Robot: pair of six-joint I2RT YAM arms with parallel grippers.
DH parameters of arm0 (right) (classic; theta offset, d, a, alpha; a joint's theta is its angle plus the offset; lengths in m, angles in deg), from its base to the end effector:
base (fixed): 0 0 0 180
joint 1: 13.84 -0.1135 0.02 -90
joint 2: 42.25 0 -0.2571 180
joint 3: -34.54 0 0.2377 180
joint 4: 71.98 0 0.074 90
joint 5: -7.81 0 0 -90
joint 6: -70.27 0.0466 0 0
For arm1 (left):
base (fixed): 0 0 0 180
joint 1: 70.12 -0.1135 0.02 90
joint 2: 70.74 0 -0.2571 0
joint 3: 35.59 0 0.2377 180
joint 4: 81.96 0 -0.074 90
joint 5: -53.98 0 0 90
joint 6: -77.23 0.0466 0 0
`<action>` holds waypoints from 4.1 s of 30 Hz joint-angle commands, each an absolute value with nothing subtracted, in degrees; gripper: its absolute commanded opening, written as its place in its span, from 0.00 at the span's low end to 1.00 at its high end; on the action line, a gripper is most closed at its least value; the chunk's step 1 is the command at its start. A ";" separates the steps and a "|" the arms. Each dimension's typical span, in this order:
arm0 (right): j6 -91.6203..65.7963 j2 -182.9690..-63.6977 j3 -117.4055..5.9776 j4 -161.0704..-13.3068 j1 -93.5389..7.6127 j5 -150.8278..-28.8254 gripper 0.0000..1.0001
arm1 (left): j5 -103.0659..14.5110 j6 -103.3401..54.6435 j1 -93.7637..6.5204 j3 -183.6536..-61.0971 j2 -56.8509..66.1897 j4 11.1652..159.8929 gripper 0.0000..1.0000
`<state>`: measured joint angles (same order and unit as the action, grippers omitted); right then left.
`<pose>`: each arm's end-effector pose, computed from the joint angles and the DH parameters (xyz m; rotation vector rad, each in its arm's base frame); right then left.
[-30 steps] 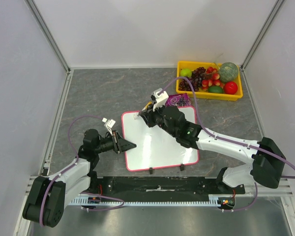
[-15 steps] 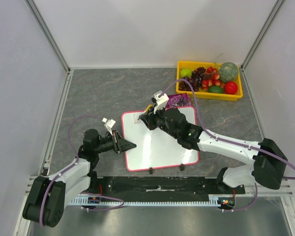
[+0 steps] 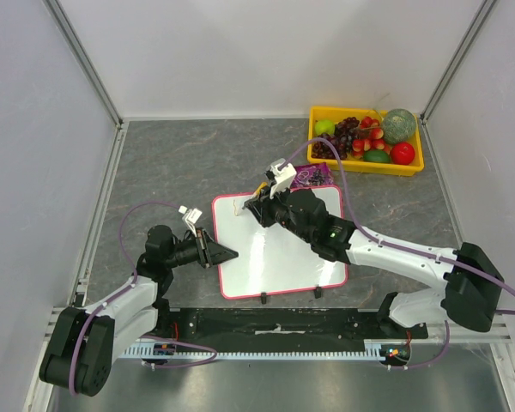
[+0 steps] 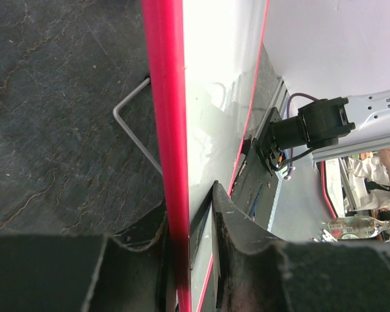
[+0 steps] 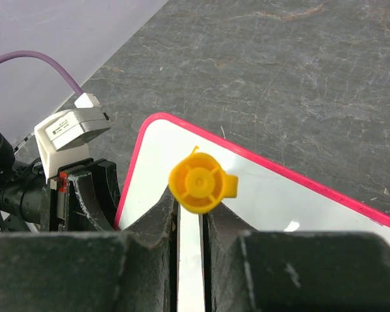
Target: Write a sentence on the whiteboard
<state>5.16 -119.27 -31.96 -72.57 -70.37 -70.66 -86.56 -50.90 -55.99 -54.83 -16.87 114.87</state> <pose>0.1806 0.2563 0.2976 -0.3535 1.8064 0.8440 0.1489 -0.0746 0.1544 0.2466 2.0096 -1.4261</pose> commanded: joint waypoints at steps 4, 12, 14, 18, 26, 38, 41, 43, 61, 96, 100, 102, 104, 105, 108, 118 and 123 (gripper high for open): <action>3.92 -117.49 -30.88 -76.04 -70.26 -66.02 0.00 | -84.00 -48.63 -55.53 -54.95 -16.60 115.15 0.02; 3.65 -116.87 -31.58 -76.22 -70.26 -66.36 0.00 | -83.92 -48.54 -55.53 -55.04 -16.42 115.15 0.02; 3.57 -116.35 -32.63 -76.66 -70.26 -66.89 0.00 | -83.92 -48.63 -55.53 -55.04 -16.42 115.07 0.02; 3.48 -115.38 -35.27 -77.28 -70.26 -67.95 0.00 | -83.92 -48.54 -55.44 -55.04 -16.51 115.15 0.02; 2.25 -115.64 -37.47 -77.63 -70.26 -64.96 0.00 | -83.83 -48.54 -55.53 -55.13 -16.33 115.15 0.02; 2.25 -117.66 -36.77 -77.19 -70.17 -62.59 0.00 | -83.83 -48.45 -55.44 -55.13 -16.24 115.15 0.02; 2.16 -118.10 -36.68 -77.10 -70.17 -62.94 0.00 | -83.83 -48.45 -55.36 -55.13 -16.07 115.15 0.02; 2.16 -118.28 -36.59 -77.19 -70.17 -63.29 0.00 | -83.83 -48.45 -55.44 -55.22 -16.07 115.07 0.02; 2.95 -117.75 -33.70 -78.68 -70.17 -66.54 0.00 | -83.83 -48.54 -55.27 -55.22 -15.63 115.33 0.02; 3.48 -118.54 -36.50 -75.61 -70.17 -59.60 0.00 | -83.92 -48.45 -55.09 -55.22 -15.63 115.51 0.02; 3.83 -119.07 -36.94 -74.99 -70.17 -60.12 0.00 | -83.92 -48.37 -54.92 -55.22 -15.63 115.50 0.02; 3.92 -119.07 -37.03 -74.47 -70.17 -60.47 0.00 | -83.92 -48.36 -55.00 -55.39 -15.54 115.50 0.02; 4.00 -119.24 -37.12 -74.20 -70.17 -61.09 0.00 | -83.92 -48.36 -55.09 -55.30 -15.54 115.51 0.02; 4.09 -119.33 -37.21 -74.20 -70.17 -61.27 0.00 | -83.92 -48.45 -55.09 -55.30 -15.45 115.42 0.02; 4.44 -119.25 -36.77 -73.33 -70.17 -61.97 0.00 | -83.92 -48.36 -55.09 -55.30 -15.45 115.42 0.02; 5.32 -118.02 -35.98 -72.09 -70.17 -63.64 0.00 | -84.00 -48.37 -54.92 -55.30 -15.63 115.50 0.02; 5.58 -113.98 -35.19 -73.06 -70.17 -63.91 0.00 | -83.92 -48.36 -55.00 -55.22 -15.72 115.42 0.02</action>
<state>4.81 -118.50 -34.78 -74.69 -70.30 -63.75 -86.63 -50.92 -55.36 -54.85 -16.08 115.83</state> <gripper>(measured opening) 0.182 0.277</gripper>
